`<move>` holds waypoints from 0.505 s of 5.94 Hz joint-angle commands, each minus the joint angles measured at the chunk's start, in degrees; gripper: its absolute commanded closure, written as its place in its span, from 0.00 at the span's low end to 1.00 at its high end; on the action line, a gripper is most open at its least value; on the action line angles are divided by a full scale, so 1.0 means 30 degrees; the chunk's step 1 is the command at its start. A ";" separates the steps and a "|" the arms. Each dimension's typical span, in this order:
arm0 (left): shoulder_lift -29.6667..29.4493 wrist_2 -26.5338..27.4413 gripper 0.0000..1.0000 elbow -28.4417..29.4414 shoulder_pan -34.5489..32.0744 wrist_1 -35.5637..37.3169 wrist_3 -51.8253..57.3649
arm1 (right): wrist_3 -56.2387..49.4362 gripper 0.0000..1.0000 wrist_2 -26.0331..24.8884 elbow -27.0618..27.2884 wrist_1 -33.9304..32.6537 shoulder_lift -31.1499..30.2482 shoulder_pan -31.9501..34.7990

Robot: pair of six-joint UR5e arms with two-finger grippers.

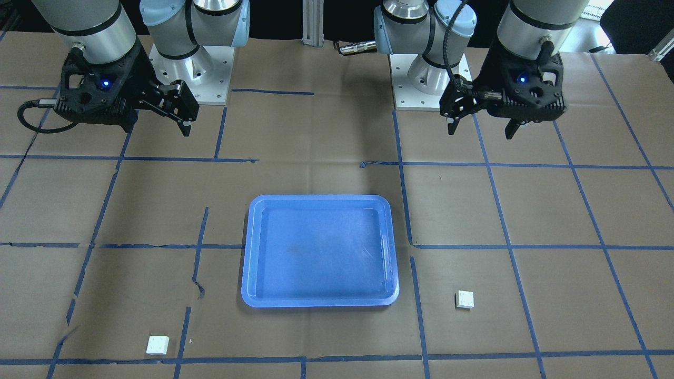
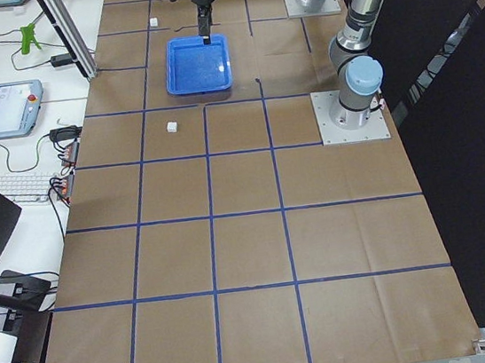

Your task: Assemble white blocks and place on blue tray

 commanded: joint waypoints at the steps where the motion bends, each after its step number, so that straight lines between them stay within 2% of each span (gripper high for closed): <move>1: -0.3596 -0.0167 0.01 0.0236 0.0905 0.3999 0.0387 | 0.0020 0.00 -0.0038 -0.0026 0.0000 0.0029 0.0008; 3: -0.7061 -0.0197 0.01 0.0152 0.0935 0.7881 0.0391 | -0.0068 0.00 0.0137 -0.0173 -0.0029 0.0116 -0.0021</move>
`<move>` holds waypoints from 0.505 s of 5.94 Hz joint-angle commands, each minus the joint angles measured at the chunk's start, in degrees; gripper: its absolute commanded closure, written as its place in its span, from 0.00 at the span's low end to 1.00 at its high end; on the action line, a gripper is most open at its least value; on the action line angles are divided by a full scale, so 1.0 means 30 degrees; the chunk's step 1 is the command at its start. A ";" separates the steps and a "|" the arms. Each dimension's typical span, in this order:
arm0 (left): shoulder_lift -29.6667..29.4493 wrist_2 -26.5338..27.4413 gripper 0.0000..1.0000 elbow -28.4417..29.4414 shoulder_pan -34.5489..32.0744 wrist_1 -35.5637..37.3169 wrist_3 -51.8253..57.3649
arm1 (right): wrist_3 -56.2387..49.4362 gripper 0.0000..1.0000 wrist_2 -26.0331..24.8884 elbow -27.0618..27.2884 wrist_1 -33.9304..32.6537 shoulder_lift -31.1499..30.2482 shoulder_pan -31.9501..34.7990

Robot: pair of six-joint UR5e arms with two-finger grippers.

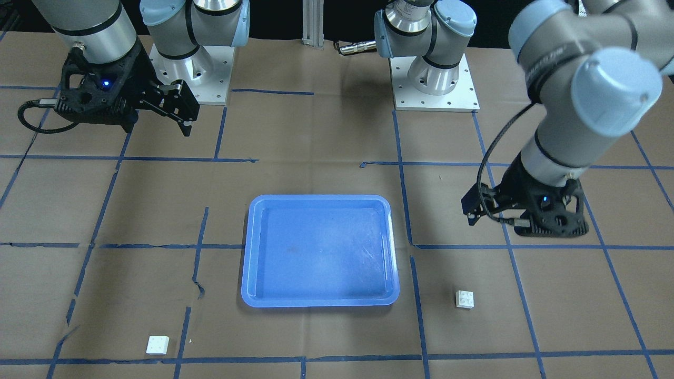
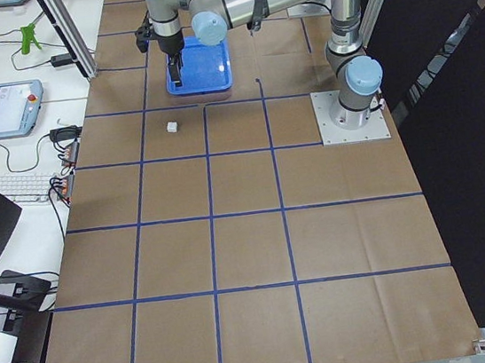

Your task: Assemble white blocks and place on blue tray

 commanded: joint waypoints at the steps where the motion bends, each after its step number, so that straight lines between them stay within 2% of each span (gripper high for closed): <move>1: -0.3386 0.0014 0.01 -0.0447 0.0030 0.4178 0.0026 | -0.0224 0.00 0.0095 -0.0065 -0.0022 0.0032 -0.0052; 2: -0.4853 -0.0015 0.01 -0.0479 0.0030 0.5911 0.0026 | -0.0429 0.00 0.0096 -0.0065 -0.0022 0.0061 -0.0110; 3: -0.5825 -0.0044 0.01 -0.0480 0.0030 0.6015 0.0636 | -0.2751 0.00 0.0096 -0.0036 -0.0167 0.0061 -0.0110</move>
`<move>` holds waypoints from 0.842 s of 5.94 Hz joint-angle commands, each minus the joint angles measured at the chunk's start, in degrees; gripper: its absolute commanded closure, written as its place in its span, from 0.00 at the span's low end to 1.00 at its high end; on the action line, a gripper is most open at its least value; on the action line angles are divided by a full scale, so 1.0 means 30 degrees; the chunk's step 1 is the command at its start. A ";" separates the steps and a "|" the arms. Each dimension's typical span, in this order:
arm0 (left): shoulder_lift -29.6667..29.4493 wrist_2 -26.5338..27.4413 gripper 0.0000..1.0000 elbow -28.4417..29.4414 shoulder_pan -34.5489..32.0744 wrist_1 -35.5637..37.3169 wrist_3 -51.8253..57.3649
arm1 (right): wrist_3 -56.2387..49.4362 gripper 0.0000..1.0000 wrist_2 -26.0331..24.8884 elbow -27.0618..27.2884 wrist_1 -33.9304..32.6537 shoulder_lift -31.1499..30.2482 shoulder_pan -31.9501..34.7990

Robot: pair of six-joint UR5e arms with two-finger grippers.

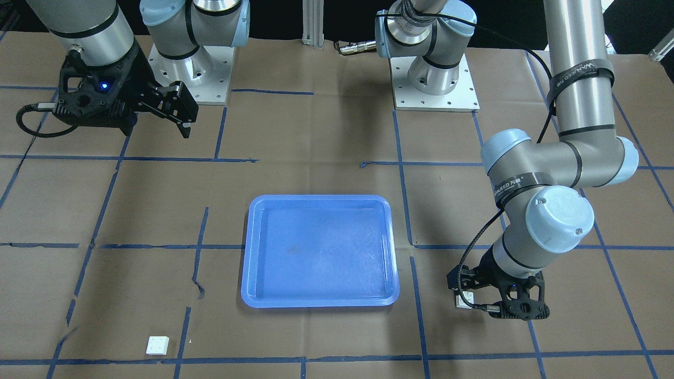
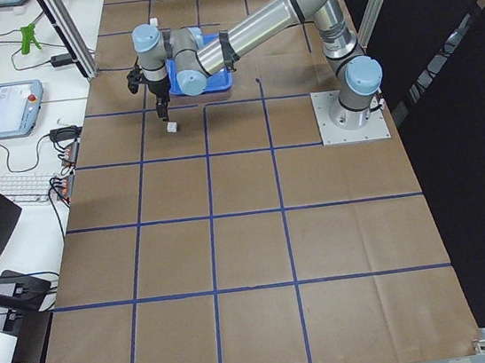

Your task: Assemble white blocks and place on blue tray

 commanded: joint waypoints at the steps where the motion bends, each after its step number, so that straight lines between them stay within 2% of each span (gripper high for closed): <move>1: -0.1572 0.0003 0.01 -0.0031 0.0000 0.0652 0.0914 | -0.4712 0.00 0.0034 0.0049 -0.0626 0.0415 -0.0133; 2: -0.1896 -0.0026 0.01 0.0056 0.0000 0.0768 0.1035 | -0.7903 0.00 0.0063 -0.0096 -0.0660 0.0941 -0.0569; 3: -0.1928 -0.0171 0.06 -0.0030 0.0000 0.0769 0.1065 | -1.1561 0.00 0.0064 -0.0098 -0.0951 0.1353 -0.1009; 4: -0.1899 -0.0144 0.38 -0.0002 0.0000 0.0740 0.1066 | -1.6296 0.00 0.0006 -0.0127 -0.2433 0.1995 -0.1303; 5: -0.1754 -0.0143 0.63 -0.0001 0.0000 0.0711 0.1124 | -2.0317 0.00 0.0005 -0.0330 -0.3753 0.2581 -0.1712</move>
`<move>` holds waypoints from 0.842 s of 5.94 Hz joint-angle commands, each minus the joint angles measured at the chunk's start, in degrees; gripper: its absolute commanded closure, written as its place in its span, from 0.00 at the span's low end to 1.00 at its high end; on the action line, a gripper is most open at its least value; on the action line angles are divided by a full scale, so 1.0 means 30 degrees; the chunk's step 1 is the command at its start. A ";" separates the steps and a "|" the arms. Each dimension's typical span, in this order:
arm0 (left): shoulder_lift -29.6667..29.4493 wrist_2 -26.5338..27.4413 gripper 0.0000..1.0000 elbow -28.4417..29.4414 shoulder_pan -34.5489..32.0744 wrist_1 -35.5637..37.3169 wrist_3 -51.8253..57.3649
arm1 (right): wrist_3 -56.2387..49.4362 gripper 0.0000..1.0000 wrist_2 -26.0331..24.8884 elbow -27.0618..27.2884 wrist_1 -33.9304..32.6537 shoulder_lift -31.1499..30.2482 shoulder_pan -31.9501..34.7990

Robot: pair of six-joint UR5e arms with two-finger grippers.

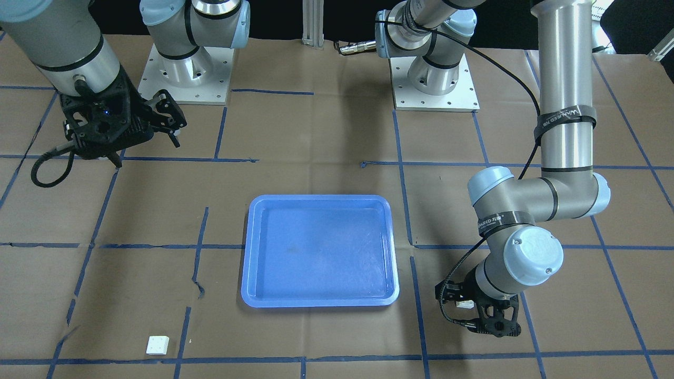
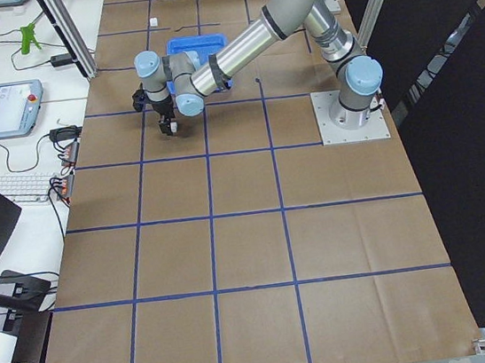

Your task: Assemble white blocks and place on blue tray

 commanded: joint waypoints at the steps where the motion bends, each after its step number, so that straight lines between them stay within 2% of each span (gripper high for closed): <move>1: 0.0176 -0.0003 0.79 0.0032 0.0000 -0.0083 0.0075 | -0.8399 0.00 -0.0014 -0.1278 -0.1507 0.1462 -0.0619; 2: 0.0379 0.0055 0.90 0.0119 0.0000 -0.0257 0.0075 | -1.2648 0.00 -0.0130 -0.3233 -0.1480 0.3124 -0.0650; 3: 0.0817 0.0056 0.92 0.0120 -0.0145 -0.0346 0.0365 | -1.4895 0.00 0.0013 -0.4877 -0.1248 0.4533 -0.0650; 4: 0.1691 0.0027 0.92 -0.0083 -0.1248 -0.0666 0.1442 | -1.6367 0.00 0.0247 -0.5415 -0.1275 0.5388 -0.0766; 5: 0.2541 -0.0032 0.92 -0.0462 -0.3406 -0.0930 0.3135 | -1.7803 0.00 0.2047 -0.5420 -0.1304 0.6209 -0.1783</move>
